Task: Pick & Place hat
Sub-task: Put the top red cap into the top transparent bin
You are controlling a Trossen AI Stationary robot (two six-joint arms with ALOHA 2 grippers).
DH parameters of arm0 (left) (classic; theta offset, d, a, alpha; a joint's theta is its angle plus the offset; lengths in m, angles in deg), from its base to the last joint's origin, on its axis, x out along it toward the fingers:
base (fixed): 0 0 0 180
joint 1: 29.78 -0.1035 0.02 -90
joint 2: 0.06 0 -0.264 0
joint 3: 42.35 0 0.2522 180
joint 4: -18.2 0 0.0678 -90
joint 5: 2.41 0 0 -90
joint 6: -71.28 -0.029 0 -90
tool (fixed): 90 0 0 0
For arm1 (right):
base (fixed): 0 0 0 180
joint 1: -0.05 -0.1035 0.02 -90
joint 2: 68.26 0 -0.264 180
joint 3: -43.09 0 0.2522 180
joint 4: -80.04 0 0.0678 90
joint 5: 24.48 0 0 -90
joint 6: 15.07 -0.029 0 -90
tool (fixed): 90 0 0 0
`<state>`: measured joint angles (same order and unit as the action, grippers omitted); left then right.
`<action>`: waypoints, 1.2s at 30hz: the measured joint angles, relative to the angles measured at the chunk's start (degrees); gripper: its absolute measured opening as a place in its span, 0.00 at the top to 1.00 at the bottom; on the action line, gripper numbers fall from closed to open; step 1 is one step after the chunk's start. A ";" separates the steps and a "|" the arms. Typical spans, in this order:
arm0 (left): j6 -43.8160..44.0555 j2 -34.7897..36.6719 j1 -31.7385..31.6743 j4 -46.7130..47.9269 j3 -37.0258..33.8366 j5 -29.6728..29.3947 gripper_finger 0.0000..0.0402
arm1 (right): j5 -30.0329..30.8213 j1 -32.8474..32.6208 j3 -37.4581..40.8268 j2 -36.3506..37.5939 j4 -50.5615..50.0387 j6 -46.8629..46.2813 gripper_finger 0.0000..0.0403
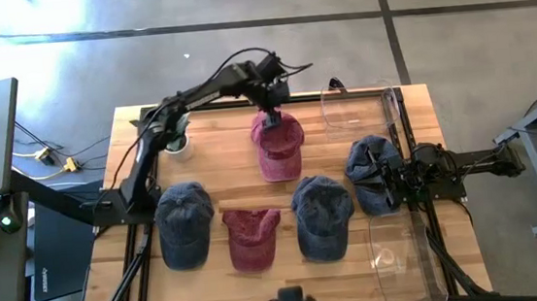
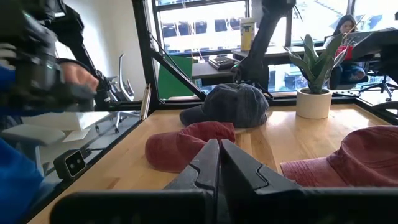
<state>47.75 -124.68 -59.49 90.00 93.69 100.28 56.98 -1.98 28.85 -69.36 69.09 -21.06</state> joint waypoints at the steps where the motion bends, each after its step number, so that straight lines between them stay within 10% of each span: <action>1: -0.51 -1.18 -0.82 1.77 1.50 1.54 0.34 | -0.02 0.00 0.01 -0.01 0.00 0.01 0.97; 19: 1.26 -9.61 -4.29 4.93 2.20 10.78 0.36 | 0.00 -0.01 0.01 -0.01 0.00 0.01 0.97; 31: -0.65 -9.59 -3.24 5.90 1.92 9.06 0.95 | -0.01 -0.02 -0.02 -0.01 0.00 0.00 0.97; 36: 0.00 -9.63 -1.78 14.27 10.32 -5.01 0.94 | 0.00 0.01 0.01 -0.01 0.00 -0.01 0.97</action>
<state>47.75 -134.31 -61.27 104.28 104.02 95.27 56.98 -1.97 28.86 -69.36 69.09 -21.07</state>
